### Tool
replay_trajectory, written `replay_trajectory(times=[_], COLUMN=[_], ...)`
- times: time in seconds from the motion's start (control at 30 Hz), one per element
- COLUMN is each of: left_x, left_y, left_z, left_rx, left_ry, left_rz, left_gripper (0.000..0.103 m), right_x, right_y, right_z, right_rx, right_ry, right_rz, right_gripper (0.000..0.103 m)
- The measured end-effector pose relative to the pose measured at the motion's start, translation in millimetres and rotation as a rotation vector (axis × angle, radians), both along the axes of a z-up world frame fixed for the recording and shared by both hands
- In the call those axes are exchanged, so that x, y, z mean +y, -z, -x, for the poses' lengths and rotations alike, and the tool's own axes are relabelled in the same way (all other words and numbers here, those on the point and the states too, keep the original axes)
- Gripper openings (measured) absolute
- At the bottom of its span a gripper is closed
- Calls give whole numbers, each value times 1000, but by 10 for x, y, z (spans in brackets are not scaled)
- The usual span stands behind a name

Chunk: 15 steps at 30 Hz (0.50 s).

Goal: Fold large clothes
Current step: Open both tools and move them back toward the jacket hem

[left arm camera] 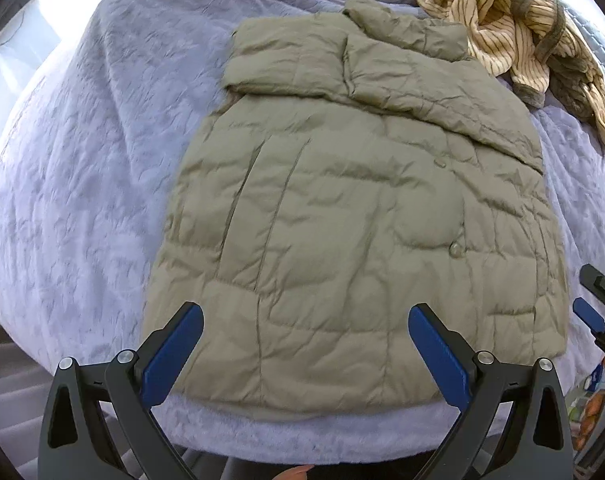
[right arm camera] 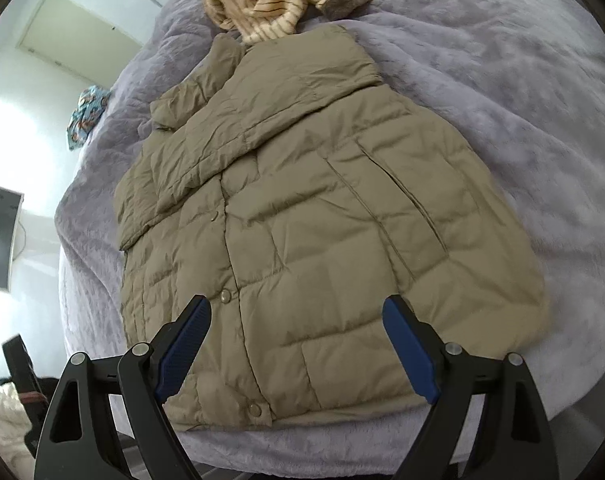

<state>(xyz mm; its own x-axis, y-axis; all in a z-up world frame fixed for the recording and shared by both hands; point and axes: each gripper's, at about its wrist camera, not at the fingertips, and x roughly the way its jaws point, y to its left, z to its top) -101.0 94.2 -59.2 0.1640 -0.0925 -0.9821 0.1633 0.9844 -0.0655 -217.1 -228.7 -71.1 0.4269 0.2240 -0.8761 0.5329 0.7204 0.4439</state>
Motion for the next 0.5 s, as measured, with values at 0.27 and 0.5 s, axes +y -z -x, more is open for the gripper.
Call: replay_trajectory(times=[0.27,0.5], left_x=[226,670], left_y=[119,156], left_z=[119,249], left_rx=[43,57], left_ry=[-3,-28], left_rz=[2,99], left_gripper=[103,103], right_x=[-18,-97], right_y=[6,43], right_z=[296,545], right_rx=[27,85], right_ry=[78,100], right_rz=[18,39], right_gripper=[90,90])
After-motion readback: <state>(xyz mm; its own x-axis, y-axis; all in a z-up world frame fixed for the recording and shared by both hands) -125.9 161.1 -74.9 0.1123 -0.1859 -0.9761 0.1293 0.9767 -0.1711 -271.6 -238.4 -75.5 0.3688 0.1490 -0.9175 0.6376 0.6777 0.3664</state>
